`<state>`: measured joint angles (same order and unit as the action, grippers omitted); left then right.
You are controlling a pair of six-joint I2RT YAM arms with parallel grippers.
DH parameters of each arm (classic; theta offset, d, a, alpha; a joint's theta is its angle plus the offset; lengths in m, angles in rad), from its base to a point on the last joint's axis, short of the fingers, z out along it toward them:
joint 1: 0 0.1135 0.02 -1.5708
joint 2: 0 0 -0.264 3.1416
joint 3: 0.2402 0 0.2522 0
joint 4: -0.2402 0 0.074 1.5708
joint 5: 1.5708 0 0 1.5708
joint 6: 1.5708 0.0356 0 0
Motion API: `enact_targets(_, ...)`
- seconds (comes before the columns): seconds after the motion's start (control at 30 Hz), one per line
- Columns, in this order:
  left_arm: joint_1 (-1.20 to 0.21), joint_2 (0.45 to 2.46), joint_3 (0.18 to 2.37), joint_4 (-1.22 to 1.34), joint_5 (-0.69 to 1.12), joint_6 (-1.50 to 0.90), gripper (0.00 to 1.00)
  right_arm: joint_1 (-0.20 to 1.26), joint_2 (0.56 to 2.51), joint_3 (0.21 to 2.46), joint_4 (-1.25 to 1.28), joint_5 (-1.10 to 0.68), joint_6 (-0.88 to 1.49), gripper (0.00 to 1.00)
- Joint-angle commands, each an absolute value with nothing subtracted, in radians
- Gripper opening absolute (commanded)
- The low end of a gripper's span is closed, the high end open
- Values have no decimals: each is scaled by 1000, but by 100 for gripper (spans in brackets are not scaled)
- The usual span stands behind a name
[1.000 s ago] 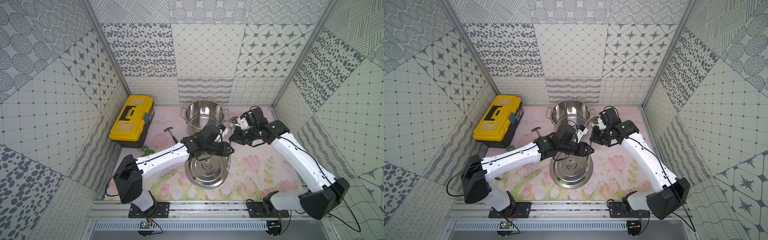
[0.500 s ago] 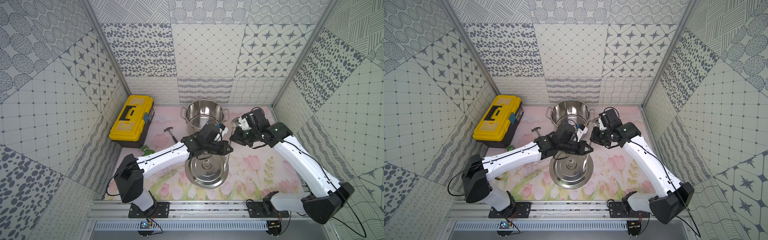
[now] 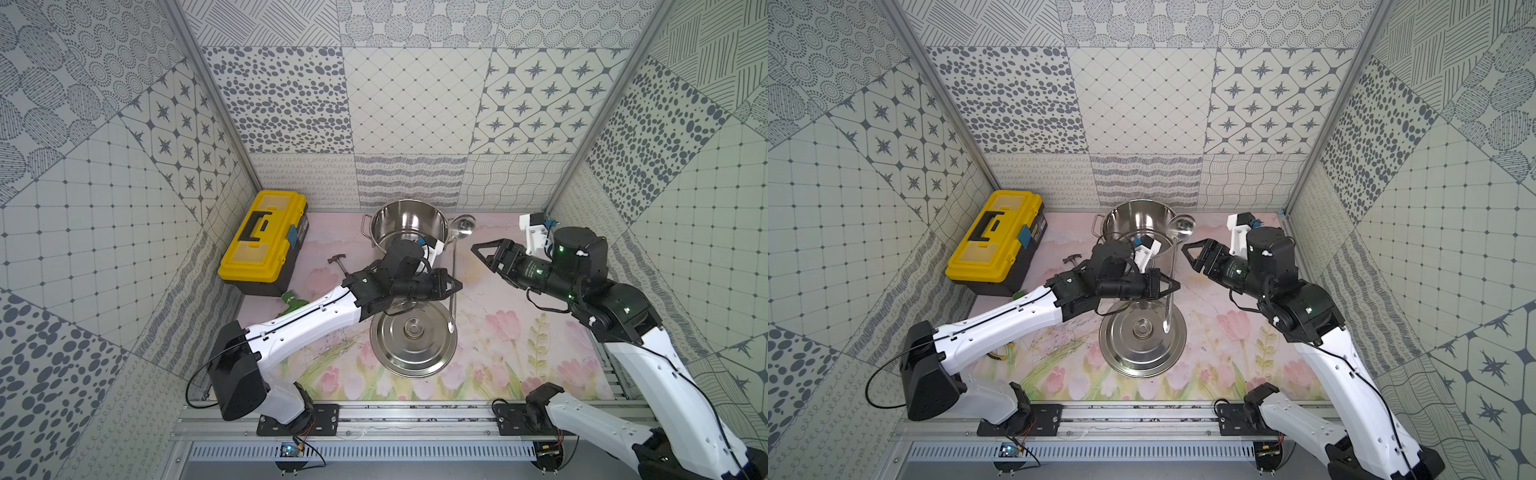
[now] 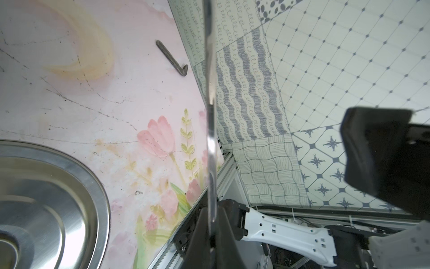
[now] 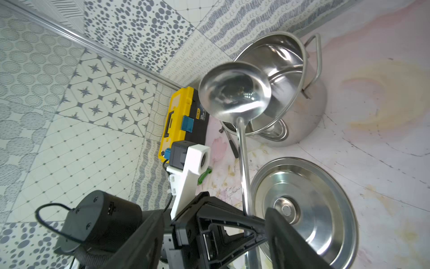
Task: Stir the soup with a spoon
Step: Pick up the spoon from the center of the board.
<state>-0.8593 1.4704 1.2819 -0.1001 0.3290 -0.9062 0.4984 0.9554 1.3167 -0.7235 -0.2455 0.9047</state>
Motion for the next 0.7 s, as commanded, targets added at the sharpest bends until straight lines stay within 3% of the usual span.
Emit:
enact_targets(0.0, -836, 1431, 1266, 234, 212, -1155, 0, 501, 943, 1192, -449, -361, 1032, 62)
enact_targets(0.2, -818, 1434, 1267, 410, 146, -1329, 0, 561, 956, 1111, -269, -413, 1109, 51)
enact_targets(0.67, -778, 1347, 1116, 571, 36, -1468, 0, 626, 978, 1098, -190, -411, 1163, 52)
